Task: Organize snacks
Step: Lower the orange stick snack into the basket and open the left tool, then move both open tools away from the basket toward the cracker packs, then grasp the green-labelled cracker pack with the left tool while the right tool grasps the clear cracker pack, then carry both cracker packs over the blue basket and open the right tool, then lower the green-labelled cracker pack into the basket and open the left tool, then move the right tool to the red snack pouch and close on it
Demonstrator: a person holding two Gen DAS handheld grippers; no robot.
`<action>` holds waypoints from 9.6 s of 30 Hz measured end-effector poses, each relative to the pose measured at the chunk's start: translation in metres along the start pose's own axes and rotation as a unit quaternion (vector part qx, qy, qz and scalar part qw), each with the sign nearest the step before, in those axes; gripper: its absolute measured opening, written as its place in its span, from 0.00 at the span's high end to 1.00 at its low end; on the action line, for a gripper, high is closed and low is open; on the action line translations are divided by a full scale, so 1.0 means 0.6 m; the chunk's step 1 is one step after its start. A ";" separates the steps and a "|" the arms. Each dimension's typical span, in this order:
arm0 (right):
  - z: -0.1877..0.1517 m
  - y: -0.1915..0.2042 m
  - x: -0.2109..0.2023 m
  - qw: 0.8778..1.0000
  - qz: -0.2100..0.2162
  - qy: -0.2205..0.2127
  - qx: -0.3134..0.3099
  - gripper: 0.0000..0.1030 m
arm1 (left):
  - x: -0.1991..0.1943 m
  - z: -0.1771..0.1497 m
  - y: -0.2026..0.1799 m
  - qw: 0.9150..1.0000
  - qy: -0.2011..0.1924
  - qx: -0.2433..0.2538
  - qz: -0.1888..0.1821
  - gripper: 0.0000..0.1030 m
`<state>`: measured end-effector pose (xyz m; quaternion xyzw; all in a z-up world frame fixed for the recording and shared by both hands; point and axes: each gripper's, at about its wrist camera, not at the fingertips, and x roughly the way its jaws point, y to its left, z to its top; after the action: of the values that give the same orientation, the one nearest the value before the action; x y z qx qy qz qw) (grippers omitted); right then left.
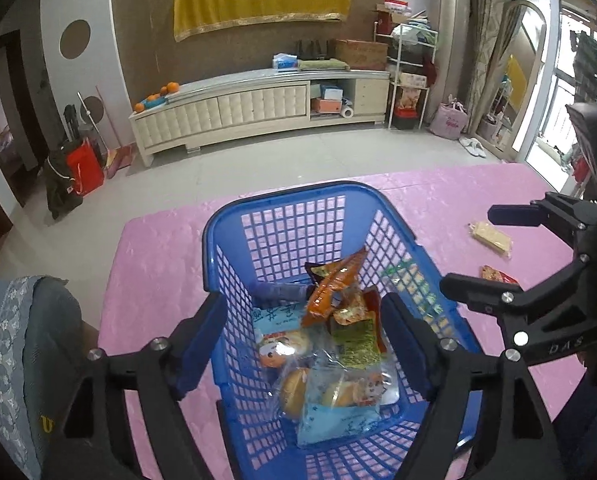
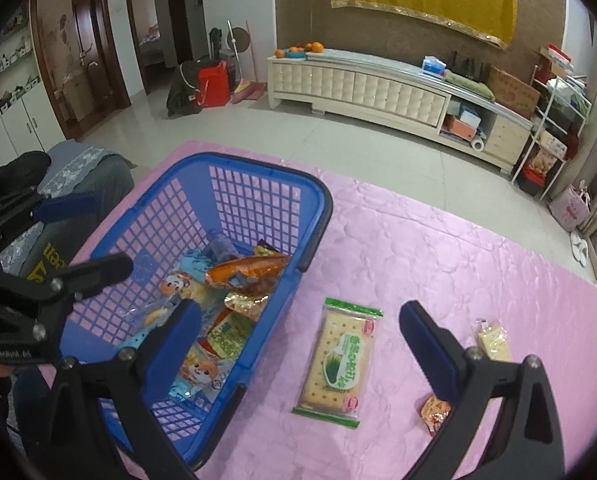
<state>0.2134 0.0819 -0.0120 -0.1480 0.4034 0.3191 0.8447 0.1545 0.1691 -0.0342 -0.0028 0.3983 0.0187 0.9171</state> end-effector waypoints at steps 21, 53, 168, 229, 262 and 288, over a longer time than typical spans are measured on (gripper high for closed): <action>-0.070 -0.064 -0.195 0.997 -0.038 -0.061 0.014 0.02 | -0.091 0.008 -0.163 0.998 -0.024 0.048 -0.031 0.19; -0.175 -0.336 -0.083 0.992 -0.065 -0.046 0.099 0.02 | 0.145 0.020 -0.352 0.999 0.027 0.005 0.033 0.19; -0.096 -0.264 -0.035 0.995 0.065 -0.077 0.024 0.52 | 0.076 0.049 -0.244 0.995 0.005 -0.094 0.044 0.50; 0.027 0.060 -0.006 1.000 0.005 0.009 -0.016 0.07 | -0.069 -0.042 0.043 0.992 -0.008 -0.118 0.032 0.50; -0.011 -0.084 0.005 0.997 0.003 0.010 0.075 0.00 | 0.076 0.035 -0.018 0.998 0.033 -0.047 0.011 0.27; -0.112 -0.210 -0.100 0.997 -0.022 0.016 0.067 0.00 | 0.010 0.020 -0.200 0.999 0.029 -0.015 -0.040 0.24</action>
<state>0.2287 -0.0723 -0.0085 -0.1051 0.4341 0.2699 0.8531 0.1717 0.0497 -0.0318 -0.0328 0.4237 -0.0120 0.9051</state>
